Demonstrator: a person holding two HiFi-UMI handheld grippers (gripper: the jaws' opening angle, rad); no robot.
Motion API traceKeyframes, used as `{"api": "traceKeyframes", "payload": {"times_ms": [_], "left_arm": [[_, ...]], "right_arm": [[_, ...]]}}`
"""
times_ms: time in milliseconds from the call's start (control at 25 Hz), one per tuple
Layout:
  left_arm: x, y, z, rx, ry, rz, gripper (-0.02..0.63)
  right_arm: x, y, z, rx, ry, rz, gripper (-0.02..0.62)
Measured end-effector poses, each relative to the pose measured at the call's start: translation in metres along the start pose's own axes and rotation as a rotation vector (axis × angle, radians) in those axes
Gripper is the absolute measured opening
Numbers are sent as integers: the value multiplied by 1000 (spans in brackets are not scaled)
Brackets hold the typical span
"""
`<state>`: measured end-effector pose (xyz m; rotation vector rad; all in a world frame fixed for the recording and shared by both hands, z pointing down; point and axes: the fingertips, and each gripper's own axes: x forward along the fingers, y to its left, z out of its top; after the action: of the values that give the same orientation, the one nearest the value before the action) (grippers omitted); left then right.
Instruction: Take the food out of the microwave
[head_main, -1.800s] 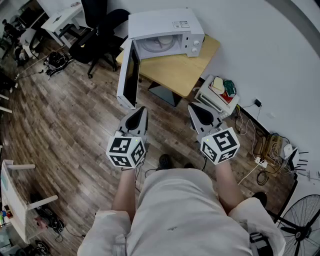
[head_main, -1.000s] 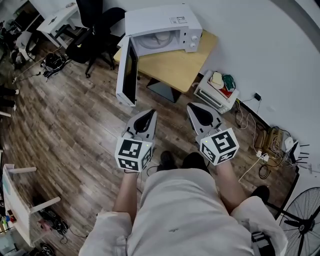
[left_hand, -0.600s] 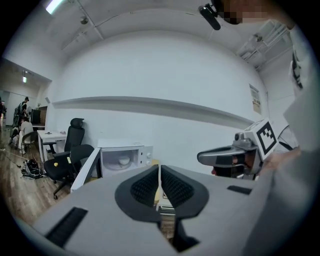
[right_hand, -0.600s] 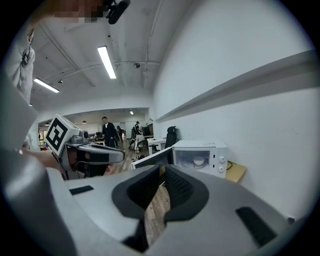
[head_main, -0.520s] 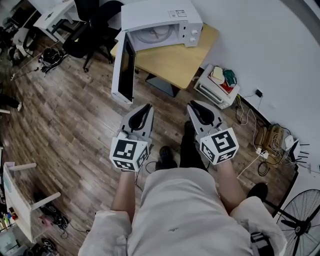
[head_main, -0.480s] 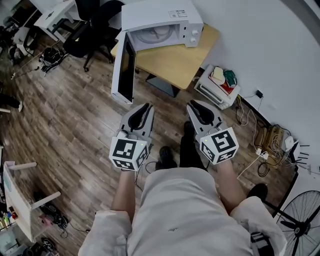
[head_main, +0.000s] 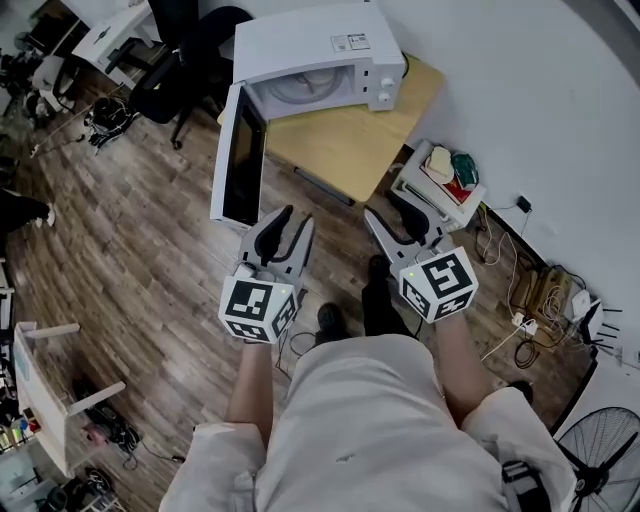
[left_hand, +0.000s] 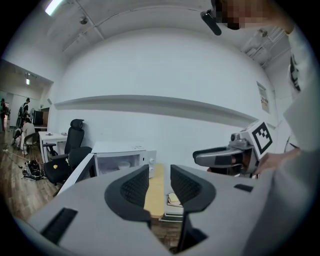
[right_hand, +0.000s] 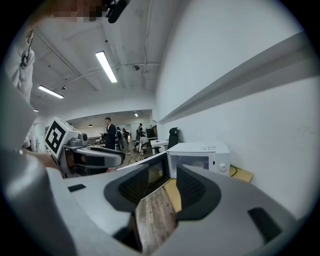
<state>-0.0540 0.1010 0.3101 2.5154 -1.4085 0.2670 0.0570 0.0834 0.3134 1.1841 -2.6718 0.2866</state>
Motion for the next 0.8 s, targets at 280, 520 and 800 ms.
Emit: {"api": "traceKeyframes", "payload": {"times_ms": [280, 520, 800], "left_arm": [[57, -2, 17, 0, 11, 43, 147], [98, -1, 29, -18, 3, 112, 149], [123, -7, 23, -45, 7, 201, 152]], "right_arm": [[24, -54, 14, -22, -2, 59, 179], [44, -96, 22, -51, 3, 129, 179], [59, -124, 15, -87, 32, 204, 179]]}}
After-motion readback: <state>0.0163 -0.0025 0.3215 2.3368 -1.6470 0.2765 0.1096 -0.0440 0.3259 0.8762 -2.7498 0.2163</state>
